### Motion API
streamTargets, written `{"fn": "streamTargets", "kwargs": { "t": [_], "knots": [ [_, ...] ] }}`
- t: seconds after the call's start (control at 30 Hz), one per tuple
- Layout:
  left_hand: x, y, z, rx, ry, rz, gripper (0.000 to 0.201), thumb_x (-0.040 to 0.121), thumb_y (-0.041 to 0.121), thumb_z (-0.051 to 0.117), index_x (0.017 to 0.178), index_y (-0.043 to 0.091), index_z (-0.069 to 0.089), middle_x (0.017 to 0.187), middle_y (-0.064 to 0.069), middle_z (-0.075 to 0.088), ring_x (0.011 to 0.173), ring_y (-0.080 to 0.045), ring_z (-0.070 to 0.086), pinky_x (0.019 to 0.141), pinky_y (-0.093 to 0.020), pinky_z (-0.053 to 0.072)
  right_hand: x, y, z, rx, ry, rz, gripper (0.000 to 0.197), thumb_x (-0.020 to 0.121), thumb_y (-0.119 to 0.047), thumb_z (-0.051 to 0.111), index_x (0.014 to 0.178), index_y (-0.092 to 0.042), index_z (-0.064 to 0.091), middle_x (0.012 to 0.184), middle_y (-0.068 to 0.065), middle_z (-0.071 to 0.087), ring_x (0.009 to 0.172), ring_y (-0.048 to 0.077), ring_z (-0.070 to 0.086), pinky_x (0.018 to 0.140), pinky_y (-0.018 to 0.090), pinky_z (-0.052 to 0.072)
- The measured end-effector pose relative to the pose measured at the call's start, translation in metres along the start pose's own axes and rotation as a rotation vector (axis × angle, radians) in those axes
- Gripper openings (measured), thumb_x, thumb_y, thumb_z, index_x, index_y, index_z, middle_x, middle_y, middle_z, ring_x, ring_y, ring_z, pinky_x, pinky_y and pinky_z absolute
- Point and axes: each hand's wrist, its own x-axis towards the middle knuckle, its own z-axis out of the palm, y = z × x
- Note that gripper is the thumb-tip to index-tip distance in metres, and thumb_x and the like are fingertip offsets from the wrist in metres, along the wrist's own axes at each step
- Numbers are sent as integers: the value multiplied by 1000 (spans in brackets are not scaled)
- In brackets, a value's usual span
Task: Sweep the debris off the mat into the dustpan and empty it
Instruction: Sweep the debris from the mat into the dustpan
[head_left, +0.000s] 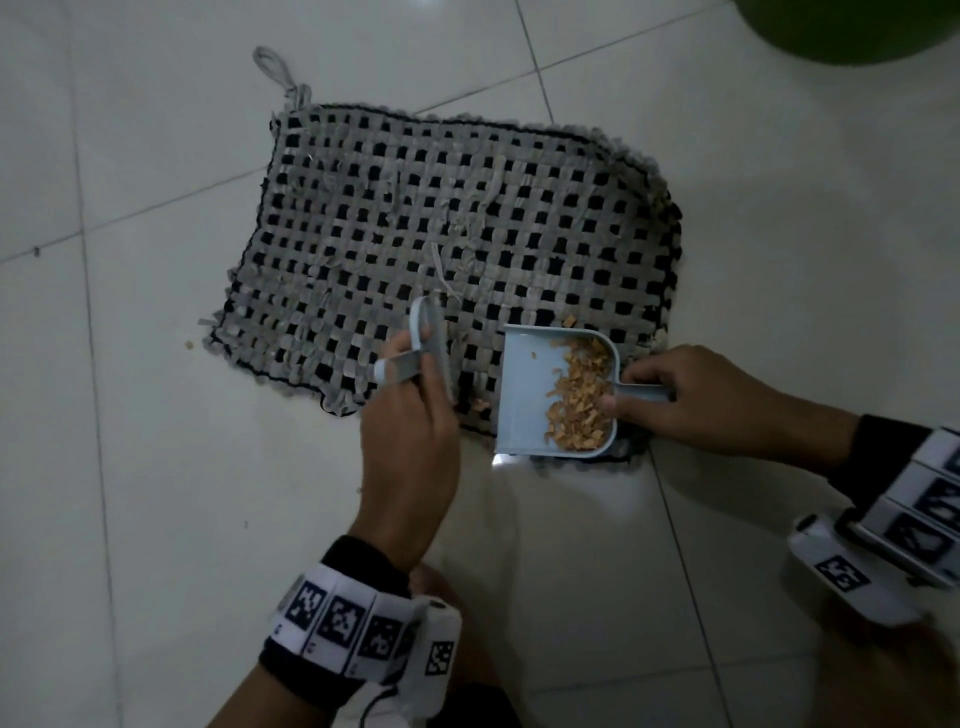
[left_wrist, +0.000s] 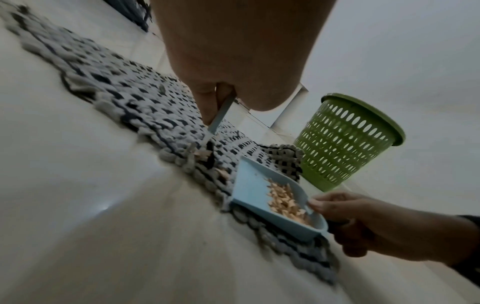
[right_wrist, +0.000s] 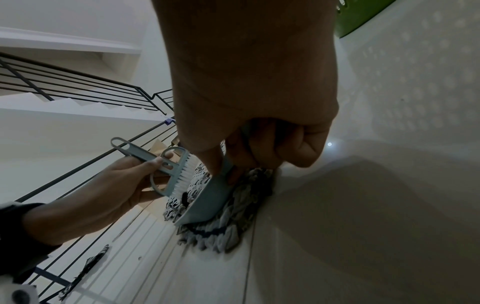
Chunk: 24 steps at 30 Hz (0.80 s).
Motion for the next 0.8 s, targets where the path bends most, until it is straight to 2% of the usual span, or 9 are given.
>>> {"fn": "streamTargets", "kwargs": {
  "t": [0.1,0.17,0.3,0.43,0.53,0.6,0.67,0.73,0.8],
  "knots": [
    [1,-9,-2,34,-12,-19,16,109,26,35,113,22,50,63,-1,51,55,-19,50,39,-21,35,0,0,0,-5,5,4,30,88,-51,68,68,-29,69,57,-15,62,42,4,48,48,25,35],
    [-2,-11,6,18,-71,-21,14,109,26,35,112,25,49,62,0,49,49,-13,45,39,-20,32,0,0,0,-7,2,7,29,88,-52,67,71,-28,71,58,-12,64,42,4,49,47,25,36],
    [-4,-1,16,-50,-149,38,14,109,25,36,114,24,49,68,10,51,54,-5,48,45,-13,33,-1,0,1,-4,7,8,28,87,-53,67,76,-27,74,62,-5,67,44,5,52,47,25,38],
    [8,-5,-3,-39,10,17,19,110,21,35,117,17,53,80,7,57,62,-5,55,49,-12,41,-1,0,1,-7,4,11,27,88,-52,67,77,-28,74,63,-6,68,45,6,53,47,24,39],
    [8,-17,-14,46,88,-11,15,109,22,37,113,22,51,69,7,53,56,-4,54,43,-11,38,-1,0,2,-8,5,15,26,87,-53,67,78,-30,74,64,-12,68,46,5,56,47,23,39],
    [-2,-20,-11,50,27,-45,13,108,24,38,110,23,50,62,5,50,49,-5,49,39,-12,35,-1,0,2,-17,8,8,27,86,-55,66,76,-32,74,66,-10,69,49,10,59,48,28,42],
    [-10,-19,-2,36,-49,-82,14,108,28,36,113,27,50,65,4,52,50,-6,47,40,-14,35,0,0,2,-21,12,7,28,85,-57,65,74,-32,73,64,-7,69,49,12,60,48,30,42],
    [-15,-14,9,34,-86,-79,14,108,30,35,114,32,47,68,5,54,52,-7,48,42,-14,34,1,0,2,-19,16,11,28,86,-55,66,74,-31,73,62,-6,68,46,9,56,47,27,40],
    [-17,-3,19,-30,-122,-67,15,109,31,34,115,32,48,74,5,57,58,-8,53,44,-17,38,0,-1,2,-19,11,8,25,87,-53,67,75,-32,73,62,-7,68,44,5,53,46,23,37]
  ]
}}
